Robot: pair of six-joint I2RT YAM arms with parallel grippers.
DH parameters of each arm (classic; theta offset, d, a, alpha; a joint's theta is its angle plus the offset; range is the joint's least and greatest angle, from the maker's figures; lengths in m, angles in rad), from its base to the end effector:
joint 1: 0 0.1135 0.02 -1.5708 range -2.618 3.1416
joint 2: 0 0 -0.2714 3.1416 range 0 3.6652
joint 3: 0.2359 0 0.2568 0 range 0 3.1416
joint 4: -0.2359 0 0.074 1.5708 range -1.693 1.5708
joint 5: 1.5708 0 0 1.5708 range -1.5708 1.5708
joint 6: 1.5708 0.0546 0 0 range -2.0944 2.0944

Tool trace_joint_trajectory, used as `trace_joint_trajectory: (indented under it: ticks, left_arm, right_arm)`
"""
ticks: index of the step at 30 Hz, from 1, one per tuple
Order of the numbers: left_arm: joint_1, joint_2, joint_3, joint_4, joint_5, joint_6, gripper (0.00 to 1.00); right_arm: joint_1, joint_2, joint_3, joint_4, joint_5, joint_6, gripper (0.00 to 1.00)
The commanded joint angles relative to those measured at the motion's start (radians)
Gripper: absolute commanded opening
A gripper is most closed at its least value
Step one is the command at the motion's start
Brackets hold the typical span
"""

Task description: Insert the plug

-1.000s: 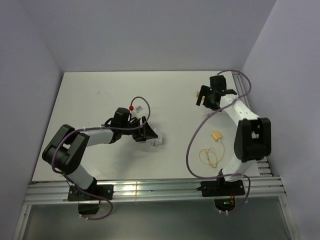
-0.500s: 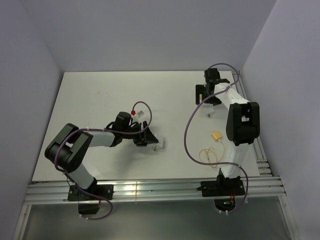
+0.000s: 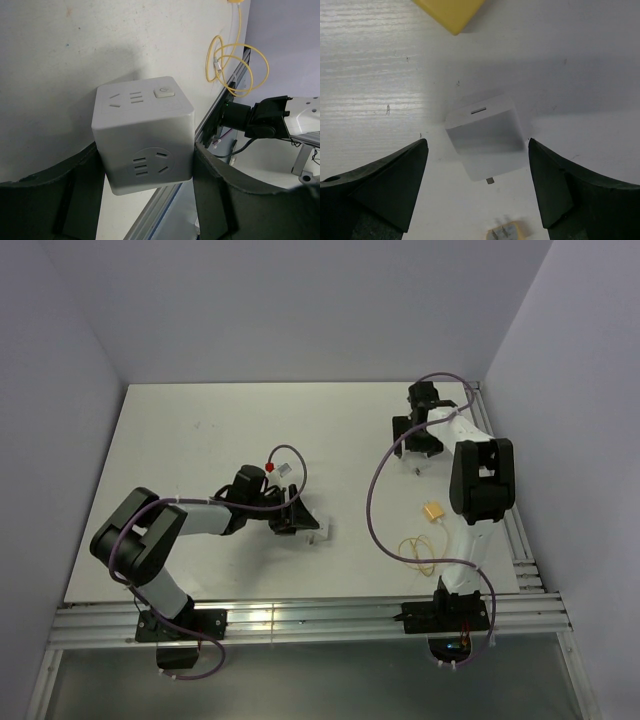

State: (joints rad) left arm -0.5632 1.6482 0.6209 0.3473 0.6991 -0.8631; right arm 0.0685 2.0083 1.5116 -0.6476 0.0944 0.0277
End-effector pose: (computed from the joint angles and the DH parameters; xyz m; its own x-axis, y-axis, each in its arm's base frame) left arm 0.2446 -0.1960 0.1286 -0.9777 -0.0705 -0.1980 0.1367 0.5021 -0.8539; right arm 0.4355 0.0247 0.1763 -0.9087 -0.0347 -0.4159 -0.0041 0.9972 -0.0743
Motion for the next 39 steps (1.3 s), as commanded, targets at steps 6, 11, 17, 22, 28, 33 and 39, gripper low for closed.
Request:
trace_joint_trajectory:
  ticks: [6,11,17,22,28,33,39]
  left_arm:
    - [-0.01,-0.008,-0.015,-0.021,-0.032,-0.011,0.01]
    - [-0.01,-0.007,-0.015,-0.054,-0.079,0.002,0.1]
    - [-0.012,-0.019,-0.015,-0.097,-0.128,0.019,0.31]
    - [-0.01,-0.05,-0.027,-0.111,-0.168,0.021,0.47]
    - [-0.012,-0.077,0.012,-0.197,-0.209,0.052,0.52]
    - [-0.014,-0.077,0.098,-0.344,-0.302,0.095,0.51]
    - [-0.015,-0.074,0.152,-0.441,-0.349,0.087,0.51]
  right_arm:
    - [-0.029,0.015,-0.011,0.014,-0.007,-0.015,0.83]
    - [-0.032,0.006,-0.018,0.031,-0.039,-0.006,0.76]
    - [-0.032,0.012,-0.019,0.035,-0.056,0.0,0.72]
    - [-0.03,0.02,-0.027,0.048,-0.082,0.014,0.66]
    - [-0.033,0.003,-0.054,0.08,-0.127,0.044,0.49]
    - [-0.032,-0.04,-0.093,0.121,-0.177,0.086,0.28]
    - [-0.032,-0.137,-0.186,0.212,-0.252,0.175,0.0]
